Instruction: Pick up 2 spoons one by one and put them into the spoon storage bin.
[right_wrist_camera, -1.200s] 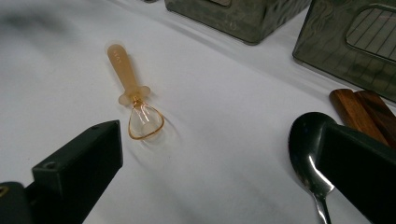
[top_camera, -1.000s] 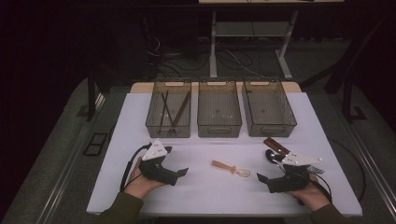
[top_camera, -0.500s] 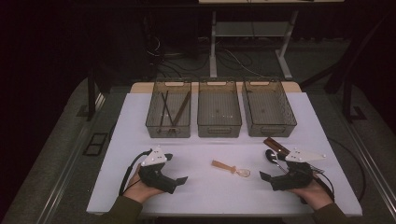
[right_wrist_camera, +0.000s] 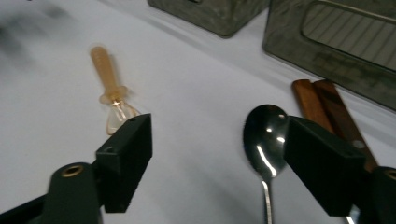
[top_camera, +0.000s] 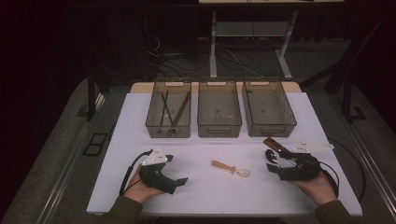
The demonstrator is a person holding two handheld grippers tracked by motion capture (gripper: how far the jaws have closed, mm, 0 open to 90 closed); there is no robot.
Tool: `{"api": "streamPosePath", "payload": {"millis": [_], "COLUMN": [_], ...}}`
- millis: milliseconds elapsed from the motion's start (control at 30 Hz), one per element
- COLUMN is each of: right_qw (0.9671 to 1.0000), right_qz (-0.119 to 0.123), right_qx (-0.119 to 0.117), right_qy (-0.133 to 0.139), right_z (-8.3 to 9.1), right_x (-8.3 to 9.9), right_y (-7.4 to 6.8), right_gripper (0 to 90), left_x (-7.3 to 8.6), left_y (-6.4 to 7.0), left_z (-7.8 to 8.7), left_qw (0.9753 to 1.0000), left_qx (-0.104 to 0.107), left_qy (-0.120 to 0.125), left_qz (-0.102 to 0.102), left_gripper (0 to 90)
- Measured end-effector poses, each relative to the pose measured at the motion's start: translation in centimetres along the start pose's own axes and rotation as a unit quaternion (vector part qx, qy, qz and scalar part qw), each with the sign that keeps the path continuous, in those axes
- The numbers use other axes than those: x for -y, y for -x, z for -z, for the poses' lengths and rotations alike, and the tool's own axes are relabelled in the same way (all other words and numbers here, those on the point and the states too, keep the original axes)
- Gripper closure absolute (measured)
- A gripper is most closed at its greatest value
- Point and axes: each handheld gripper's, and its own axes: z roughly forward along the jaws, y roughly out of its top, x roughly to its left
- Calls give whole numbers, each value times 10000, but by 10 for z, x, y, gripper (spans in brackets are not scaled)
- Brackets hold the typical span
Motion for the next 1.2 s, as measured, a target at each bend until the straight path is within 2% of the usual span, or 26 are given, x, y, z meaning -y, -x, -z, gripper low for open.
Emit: {"api": "streamPosePath", "payload": {"millis": [200, 367, 467, 633, 733, 1067, 1200], "right_qw": [9995, 9982, 9975, 9962, 9961, 9962, 9957], "right_qz": [-224, -419, -450, -573, -614, -515, -451], "right_qx": [205, 294, 375, 391, 299, 156, 200], "right_qy": [-104, -318, -403, -536, -566, -690, -779], "right_z": [-1, -9, -12, -21, -25, -29, -30], "right_x": [-4, -7, -11, -14, -14, -11, -10], "right_y": [16, 26, 30, 40, 43, 41, 40], "right_gripper": [450, 628, 713, 723, 718, 610, 589], "left_x": [0, 0, 1, 1, 1, 1, 1], "left_y": [-2, 0, -1, -2, -1, -1, -1], "left_z": [-1, -1, -1, -1, -1, -2, -2], "left_qw": [10000, 10000, 10000, 9999, 9999, 9999, 9999], "left_qx": [-2, 7, 2, 3, 15, 34, 39], "left_qy": [-48, -61, -57, -79, -101, -119, -133], "left_qz": [38, 34, 50, 61, 63, 73, 71], "left_gripper": [0, 0, 0, 0, 0, 0, 0]}}
